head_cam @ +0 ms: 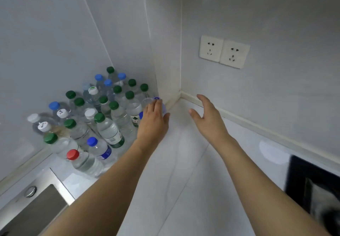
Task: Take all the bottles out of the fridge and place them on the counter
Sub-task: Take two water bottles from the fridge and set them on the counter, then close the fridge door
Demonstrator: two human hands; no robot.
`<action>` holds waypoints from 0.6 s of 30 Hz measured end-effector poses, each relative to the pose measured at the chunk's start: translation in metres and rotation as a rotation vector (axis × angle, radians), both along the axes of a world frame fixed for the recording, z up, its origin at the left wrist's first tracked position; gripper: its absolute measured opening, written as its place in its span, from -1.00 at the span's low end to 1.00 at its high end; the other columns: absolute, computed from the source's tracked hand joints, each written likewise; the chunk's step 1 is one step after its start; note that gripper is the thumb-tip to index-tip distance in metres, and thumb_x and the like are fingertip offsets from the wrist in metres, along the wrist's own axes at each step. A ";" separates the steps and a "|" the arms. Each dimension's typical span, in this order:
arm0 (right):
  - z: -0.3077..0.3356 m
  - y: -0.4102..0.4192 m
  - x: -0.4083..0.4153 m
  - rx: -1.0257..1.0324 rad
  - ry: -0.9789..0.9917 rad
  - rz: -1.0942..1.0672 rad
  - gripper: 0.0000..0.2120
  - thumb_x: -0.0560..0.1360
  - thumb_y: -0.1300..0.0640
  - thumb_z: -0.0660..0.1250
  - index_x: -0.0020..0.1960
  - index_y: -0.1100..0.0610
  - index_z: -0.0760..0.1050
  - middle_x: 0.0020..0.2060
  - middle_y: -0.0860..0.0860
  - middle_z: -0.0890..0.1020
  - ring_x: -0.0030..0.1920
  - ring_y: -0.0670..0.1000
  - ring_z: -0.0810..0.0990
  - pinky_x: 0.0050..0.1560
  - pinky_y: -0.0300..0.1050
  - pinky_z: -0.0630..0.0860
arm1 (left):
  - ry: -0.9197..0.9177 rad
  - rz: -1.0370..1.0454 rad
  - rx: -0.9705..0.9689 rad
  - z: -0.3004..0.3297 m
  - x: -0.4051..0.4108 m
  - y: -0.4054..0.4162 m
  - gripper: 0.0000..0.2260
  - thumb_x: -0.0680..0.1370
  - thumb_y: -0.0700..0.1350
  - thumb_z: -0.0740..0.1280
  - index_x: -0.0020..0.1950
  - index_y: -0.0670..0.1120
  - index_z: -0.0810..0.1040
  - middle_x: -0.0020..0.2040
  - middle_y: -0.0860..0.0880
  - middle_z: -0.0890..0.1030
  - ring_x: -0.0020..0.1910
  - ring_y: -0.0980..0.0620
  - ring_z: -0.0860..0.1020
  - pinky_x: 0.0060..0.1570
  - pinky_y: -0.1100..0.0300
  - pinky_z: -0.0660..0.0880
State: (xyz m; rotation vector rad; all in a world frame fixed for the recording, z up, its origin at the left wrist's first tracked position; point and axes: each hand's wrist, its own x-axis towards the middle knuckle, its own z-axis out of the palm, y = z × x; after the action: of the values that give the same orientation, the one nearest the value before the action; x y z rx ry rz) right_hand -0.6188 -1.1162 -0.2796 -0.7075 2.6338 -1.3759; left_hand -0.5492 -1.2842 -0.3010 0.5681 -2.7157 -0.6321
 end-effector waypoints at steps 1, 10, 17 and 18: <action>0.005 0.014 0.006 -0.001 0.014 -0.023 -0.47 0.60 0.03 0.27 0.51 0.10 0.20 0.46 0.00 0.32 0.43 -0.03 0.31 0.39 -0.21 0.24 | 0.001 -0.026 -0.010 0.006 0.000 0.012 -0.52 0.61 -0.04 0.25 0.49 -0.18 0.26 0.47 -0.16 0.31 0.43 -0.17 0.28 0.39 0.01 0.23; 0.027 0.158 0.068 0.011 0.028 -0.260 -0.48 0.62 0.03 0.22 0.53 0.09 0.18 0.47 -0.03 0.29 0.46 -0.06 0.26 0.45 -0.10 0.24 | 0.029 -0.333 -0.103 0.039 0.005 0.138 -0.53 0.62 -0.03 0.24 0.47 -0.19 0.29 0.46 -0.14 0.32 0.43 -0.15 0.27 0.37 0.02 0.26; 0.034 0.258 0.125 0.125 0.022 -0.459 -0.48 0.61 0.05 0.23 0.52 0.10 0.19 0.36 0.00 0.42 0.41 0.00 0.32 0.32 -0.27 0.20 | 0.046 -0.527 -0.098 0.039 0.021 0.233 -0.54 0.64 -0.01 0.20 0.50 -0.14 0.25 0.49 -0.07 0.28 0.48 -0.04 0.20 0.38 0.07 0.28; 0.035 0.270 0.134 0.120 0.006 -0.501 -0.48 0.60 0.06 0.23 0.51 0.10 0.20 0.26 0.03 0.48 0.38 0.04 0.36 0.33 -0.21 0.25 | 0.035 -0.567 -0.097 0.038 0.023 0.246 -0.54 0.64 0.00 0.19 0.50 -0.13 0.24 0.49 -0.06 0.27 0.48 -0.03 0.19 0.38 0.07 0.28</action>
State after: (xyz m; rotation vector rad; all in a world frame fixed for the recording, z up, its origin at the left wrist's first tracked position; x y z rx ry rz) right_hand -0.4848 -0.8461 -0.2445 -0.0300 2.9934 -1.2870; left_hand -0.5262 -1.0383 -0.2626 -0.2517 -2.8523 -0.6196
